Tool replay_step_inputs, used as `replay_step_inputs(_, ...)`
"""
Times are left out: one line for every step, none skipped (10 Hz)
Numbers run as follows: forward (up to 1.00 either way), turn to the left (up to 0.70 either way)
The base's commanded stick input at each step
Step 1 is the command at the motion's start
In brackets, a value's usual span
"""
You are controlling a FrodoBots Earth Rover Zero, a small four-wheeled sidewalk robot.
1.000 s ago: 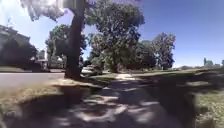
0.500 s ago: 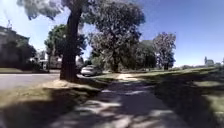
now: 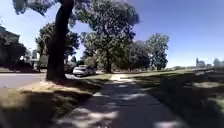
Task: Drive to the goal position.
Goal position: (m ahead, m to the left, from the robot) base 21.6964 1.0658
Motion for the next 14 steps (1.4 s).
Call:
replay_step_inputs(0.85,0.00)
replay_step_inputs(0.85,0.00)
replay_step_inputs(0.85,0.00)
replay_step_inputs(0.85,0.00)
replay_step_inputs(0.85,0.00)
replay_step_inputs(0.85,0.00)
replay_step_inputs(0.85,0.00)
replay_step_inputs(0.85,0.00)
replay_step_inputs(0.85,0.00)
replay_step_inputs(0.85,0.00)
replay_step_inputs(0.85,0.00)
replay_step_inputs(0.85,-0.03)
replay_step_inputs(0.85,-0.06)
replay_step_inputs(0.85,-0.18)
